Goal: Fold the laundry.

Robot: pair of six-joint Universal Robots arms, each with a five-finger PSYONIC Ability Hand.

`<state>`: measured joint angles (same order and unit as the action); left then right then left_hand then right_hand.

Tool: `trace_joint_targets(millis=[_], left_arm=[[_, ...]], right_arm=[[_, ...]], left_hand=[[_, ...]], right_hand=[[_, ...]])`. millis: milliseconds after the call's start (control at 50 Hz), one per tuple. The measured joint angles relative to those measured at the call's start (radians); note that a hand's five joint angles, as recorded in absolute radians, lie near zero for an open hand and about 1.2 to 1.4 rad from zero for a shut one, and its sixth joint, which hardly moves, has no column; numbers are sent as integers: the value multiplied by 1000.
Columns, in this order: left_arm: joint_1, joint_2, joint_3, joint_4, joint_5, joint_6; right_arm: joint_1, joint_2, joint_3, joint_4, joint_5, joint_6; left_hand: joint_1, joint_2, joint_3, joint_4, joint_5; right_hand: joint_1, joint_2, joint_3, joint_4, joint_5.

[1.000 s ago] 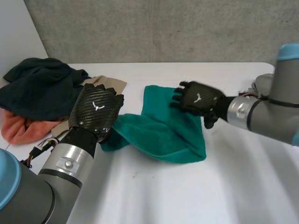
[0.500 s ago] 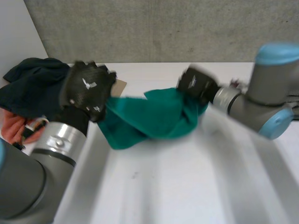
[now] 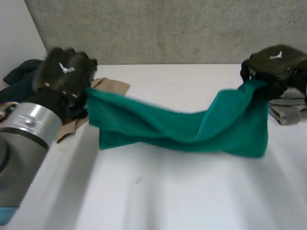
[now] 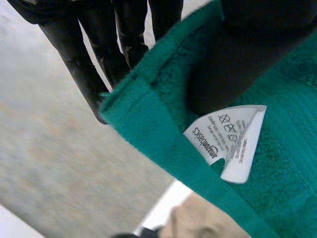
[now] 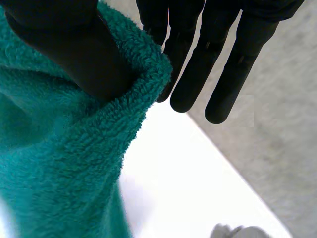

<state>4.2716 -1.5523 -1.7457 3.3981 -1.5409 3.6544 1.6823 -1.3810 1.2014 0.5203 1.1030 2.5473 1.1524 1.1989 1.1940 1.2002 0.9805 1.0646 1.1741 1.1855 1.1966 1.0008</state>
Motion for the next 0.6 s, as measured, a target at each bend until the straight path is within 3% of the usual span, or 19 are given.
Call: trace_joint_targets(millis=[100,180,300,400,480,600], left_arm=[[3,-162,96,17,13,9],[6,-296,265,67,13,23],[10,-456,677,212,5,34],[14,-483,795,327,-4,-6],[14,-478,750,371,-10,-44],[10,-460,518,364,-9,-66]], right_arm=[[10,103,-39,-55,17,-14],[35,187,-113,-205,71,18],[121,257,-190,-756,230,171],[150,249,-129,-1079,287,245],[158,232,-50,-1152,295,264],[158,219,71,-1006,284,261]], left_hand=[[0,0,0,3,0],[0,0,1,3,0],[0,1,1,4,0],[0,1,1,4,0],[0,1,1,4,0],[0,1,1,4,0]], right_hand=[[0,0,0,0,0],[0,0,0,0,0],[0,0,1,0,0],[0,0,1,0,0],[0,0,1,0,0],[0,0,1,0,0]])
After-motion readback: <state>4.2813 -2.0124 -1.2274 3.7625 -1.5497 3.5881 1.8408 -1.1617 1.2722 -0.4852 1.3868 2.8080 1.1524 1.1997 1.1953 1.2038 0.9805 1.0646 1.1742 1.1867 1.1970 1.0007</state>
